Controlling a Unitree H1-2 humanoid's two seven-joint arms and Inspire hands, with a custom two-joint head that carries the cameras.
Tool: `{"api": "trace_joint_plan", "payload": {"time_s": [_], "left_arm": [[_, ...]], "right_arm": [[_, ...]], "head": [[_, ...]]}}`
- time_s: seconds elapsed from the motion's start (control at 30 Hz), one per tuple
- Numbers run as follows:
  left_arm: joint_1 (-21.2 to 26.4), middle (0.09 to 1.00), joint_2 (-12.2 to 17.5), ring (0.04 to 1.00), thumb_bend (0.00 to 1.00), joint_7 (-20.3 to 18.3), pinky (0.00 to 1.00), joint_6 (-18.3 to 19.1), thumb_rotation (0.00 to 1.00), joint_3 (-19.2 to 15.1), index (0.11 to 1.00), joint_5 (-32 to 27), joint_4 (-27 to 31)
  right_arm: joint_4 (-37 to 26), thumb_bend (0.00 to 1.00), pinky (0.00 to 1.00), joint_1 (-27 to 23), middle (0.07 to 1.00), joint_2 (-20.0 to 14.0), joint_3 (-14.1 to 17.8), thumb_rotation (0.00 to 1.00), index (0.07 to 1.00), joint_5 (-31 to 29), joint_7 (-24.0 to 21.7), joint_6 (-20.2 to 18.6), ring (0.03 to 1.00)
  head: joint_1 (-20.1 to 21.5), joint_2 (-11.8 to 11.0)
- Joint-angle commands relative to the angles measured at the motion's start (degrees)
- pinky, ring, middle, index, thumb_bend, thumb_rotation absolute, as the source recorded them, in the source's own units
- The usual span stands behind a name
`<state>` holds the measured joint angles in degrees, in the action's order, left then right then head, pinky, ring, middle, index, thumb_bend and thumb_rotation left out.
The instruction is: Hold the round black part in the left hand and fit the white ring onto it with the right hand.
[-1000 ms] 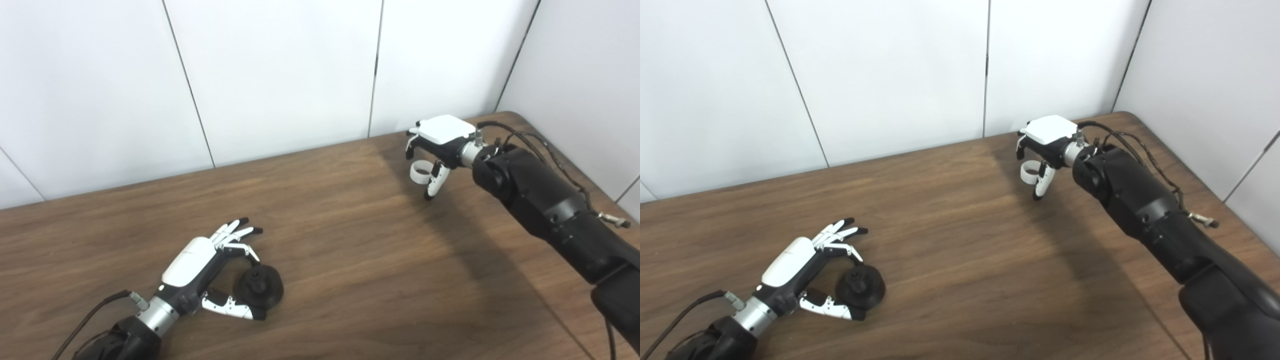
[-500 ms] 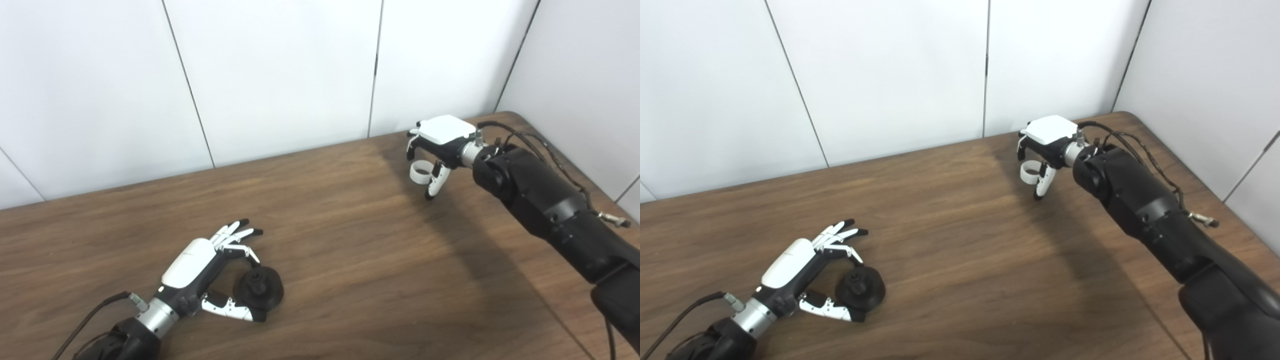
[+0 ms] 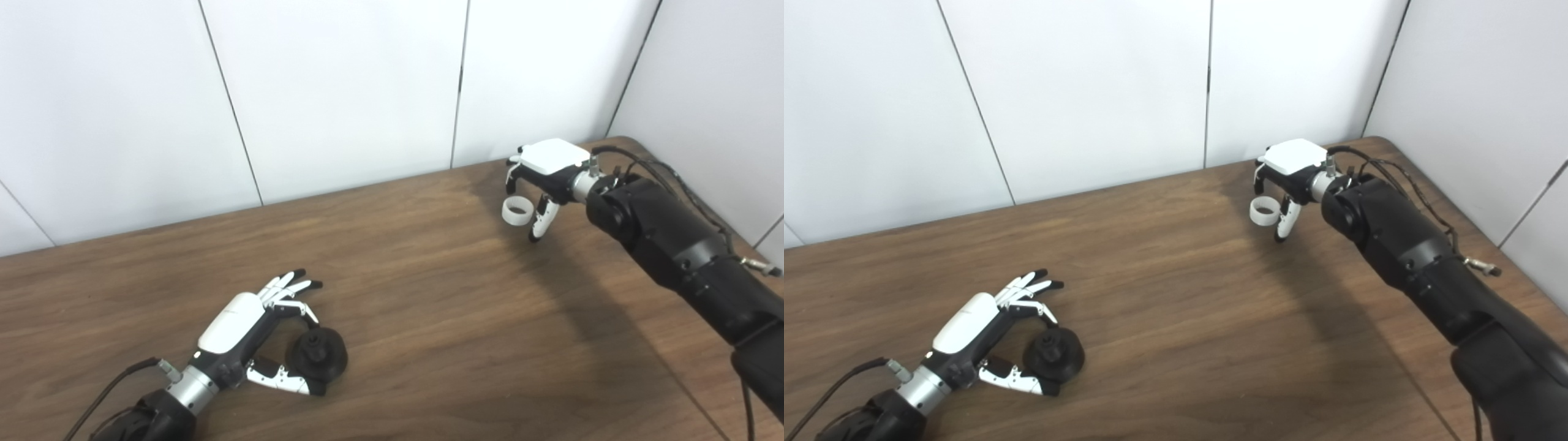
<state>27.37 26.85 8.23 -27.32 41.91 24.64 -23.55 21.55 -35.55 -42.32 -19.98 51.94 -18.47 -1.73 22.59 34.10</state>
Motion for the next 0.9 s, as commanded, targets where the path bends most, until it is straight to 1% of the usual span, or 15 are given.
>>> {"api": "trace_joint_plan", "payload": {"time_s": [0.0,0.27,0.4,0.57,0.7,0.87], "left_arm": [[-2.3,0.902,0.9,1.0,0.52,-4.2,1.0,0.4,0.06,2.1,0.481,3.4,-0.6],[-2.4,0.906,1.3,1.0,0.52,-5.4,1.0,0.4,0.06,2.1,0.481,2.6,0.3],[-2.7,0.903,1.2,1.0,0.52,-6.0,1.0,0.4,0.06,1.5,0.481,2.4,0.7],[-3.1,0.901,1.0,1.0,0.52,-5.7,1.0,0.4,0.06,1.1,0.481,2.6,0.7],[-3.4,0.905,1.0,1.0,0.52,-5.7,1.0,0.4,0.06,0.9,0.481,2.9,1.1],[-4.1,0.905,1.0,1.0,0.52,-7.1,1.0,0.4,0.06,-0.1,0.481,3.5,2.6]], "right_arm": [[-1.2,0.88,1.0,-2.5,0.938,-2.1,1.0,0.25,0.699,0.2,0.4,-0.2,1.0],[-0.7,0.88,1.0,-2.5,0.938,-2.2,1.1,0.26,0.702,0.3,0.7,-0.5,1.0],[-0.8,0.89,1.0,-2.4,0.936,-2.1,1.2,0.25,0.7,0.1,0.9,-0.3,1.0],[-0.7,0.89,1.0,-2.4,0.936,-1.7,1.2,0.26,0.7,-0.1,1.0,-0.3,1.0],[-0.3,0.89,1.0,-2.6,0.939,-1.5,0.6,0.28,0.701,0.4,0.8,-0.2,1.0],[0.3,0.9,1.0,-3.4,0.935,-1.2,0.1,0.28,0.702,0.1,-0.1,0.1,1.0]], "head": [[-0.1,0.1],[0.2,0.4],[-0.1,0.4],[-0.3,0.6],[-0.5,0.7],[-0.5,1.3]]}}
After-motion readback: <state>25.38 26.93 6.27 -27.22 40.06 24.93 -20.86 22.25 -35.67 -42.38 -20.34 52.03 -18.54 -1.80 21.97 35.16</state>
